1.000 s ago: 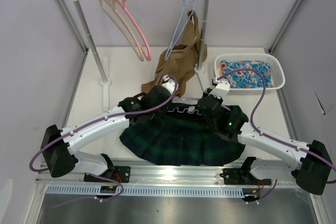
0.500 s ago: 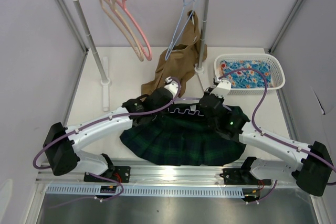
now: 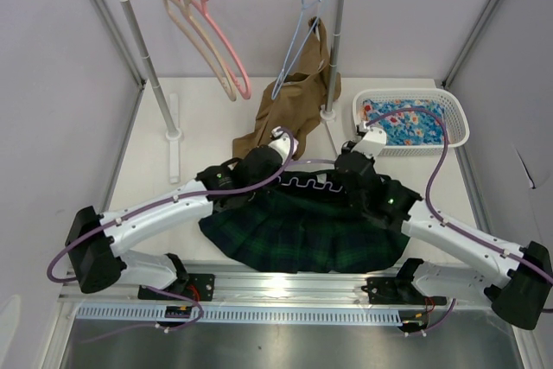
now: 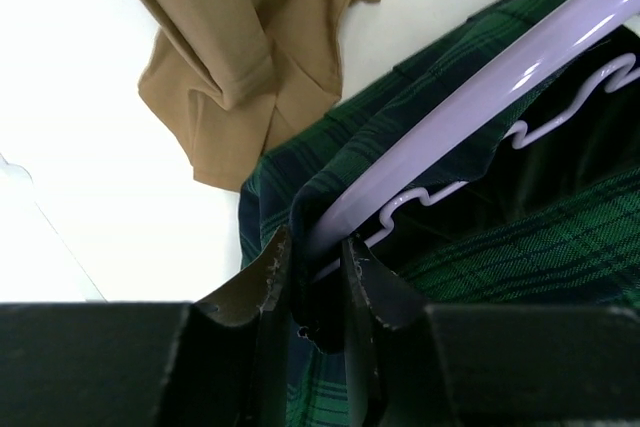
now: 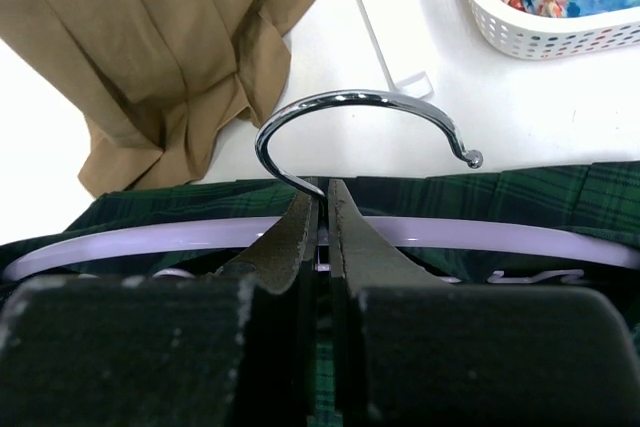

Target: Place the skirt on the hanger

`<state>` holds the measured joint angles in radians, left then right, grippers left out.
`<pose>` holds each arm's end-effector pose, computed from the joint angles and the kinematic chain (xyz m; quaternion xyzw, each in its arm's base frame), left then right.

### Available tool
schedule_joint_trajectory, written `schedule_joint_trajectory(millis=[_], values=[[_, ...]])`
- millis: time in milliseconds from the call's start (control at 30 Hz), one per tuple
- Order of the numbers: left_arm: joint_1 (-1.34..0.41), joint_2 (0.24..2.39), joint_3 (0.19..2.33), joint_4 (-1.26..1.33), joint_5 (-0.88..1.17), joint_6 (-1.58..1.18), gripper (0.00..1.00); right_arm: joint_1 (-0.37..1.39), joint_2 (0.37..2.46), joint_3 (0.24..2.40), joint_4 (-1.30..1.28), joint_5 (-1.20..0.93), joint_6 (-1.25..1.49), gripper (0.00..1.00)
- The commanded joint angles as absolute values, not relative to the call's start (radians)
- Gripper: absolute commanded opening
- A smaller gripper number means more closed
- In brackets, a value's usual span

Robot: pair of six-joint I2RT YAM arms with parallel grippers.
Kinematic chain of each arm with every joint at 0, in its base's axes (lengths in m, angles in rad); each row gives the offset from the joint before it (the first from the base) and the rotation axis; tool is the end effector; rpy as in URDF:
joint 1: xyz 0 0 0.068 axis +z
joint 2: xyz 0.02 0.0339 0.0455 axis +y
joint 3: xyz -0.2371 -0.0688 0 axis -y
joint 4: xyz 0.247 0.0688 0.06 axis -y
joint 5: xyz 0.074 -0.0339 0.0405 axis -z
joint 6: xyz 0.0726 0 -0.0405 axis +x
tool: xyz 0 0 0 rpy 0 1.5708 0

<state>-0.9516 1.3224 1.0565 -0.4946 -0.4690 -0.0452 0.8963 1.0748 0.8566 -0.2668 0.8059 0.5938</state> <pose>0.2103 -0.2386 0.2407 0.3090 0.8438 0.0043 0.4388 0.2103 0.1791 0.2692 0.0816 0.8092 0.0754 0.5770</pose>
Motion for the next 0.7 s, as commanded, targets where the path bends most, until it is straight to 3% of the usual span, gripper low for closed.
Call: schedule_joint_trajectory(millis=[0,133,367,533,667], values=[[-0.953,1.250,1.092,-0.459,-0.518,-0.051,0.00,0.877,1.020,0.960,-0.281,0.808,0.614,0.07],[-0.951,1.224,1.086,-0.466,-0.515,-0.046,0.00,0.842,0.996,1.006,-0.351,0.804,0.598,0.29],[-0.946,1.184,1.063,-0.469,-0.515,-0.040,0.00,0.778,0.945,1.045,-0.471,0.802,0.600,0.50],[-0.940,1.164,1.048,-0.468,-0.514,-0.043,0.00,0.686,0.927,1.071,-0.636,0.790,0.620,0.47],[-0.937,1.152,1.040,-0.469,-0.505,-0.045,0.00,0.543,0.884,0.979,-0.635,0.582,0.604,0.39]])
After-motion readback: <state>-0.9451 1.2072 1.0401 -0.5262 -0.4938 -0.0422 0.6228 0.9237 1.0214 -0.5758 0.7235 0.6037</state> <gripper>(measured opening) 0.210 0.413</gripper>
